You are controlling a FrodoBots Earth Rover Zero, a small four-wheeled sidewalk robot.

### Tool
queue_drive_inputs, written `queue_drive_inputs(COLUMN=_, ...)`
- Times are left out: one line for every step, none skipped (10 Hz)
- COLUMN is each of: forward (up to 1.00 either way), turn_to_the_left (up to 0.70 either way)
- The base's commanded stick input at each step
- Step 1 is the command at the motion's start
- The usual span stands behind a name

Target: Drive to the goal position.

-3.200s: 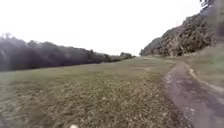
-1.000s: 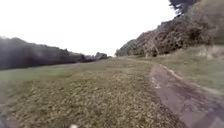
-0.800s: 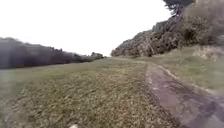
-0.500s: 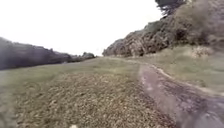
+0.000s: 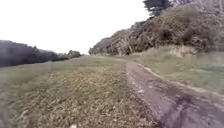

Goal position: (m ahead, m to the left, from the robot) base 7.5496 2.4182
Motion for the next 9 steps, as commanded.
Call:
queue_drive_inputs(forward=0.70, turn_to_the_left=-0.31)
queue_drive_inputs(forward=0.70, turn_to_the_left=-0.31)
queue_drive_inputs(forward=0.70, turn_to_the_left=-0.30)
queue_drive_inputs(forward=0.70, turn_to_the_left=-0.30)
queue_drive_inputs(forward=0.70, turn_to_the_left=-0.28)
queue_drive_inputs(forward=0.69, turn_to_the_left=-0.26)
queue_drive_inputs(forward=0.58, turn_to_the_left=-0.23)
queue_drive_inputs(forward=0.21, turn_to_the_left=-0.13)
queue_drive_inputs(forward=0.06, turn_to_the_left=0.00)
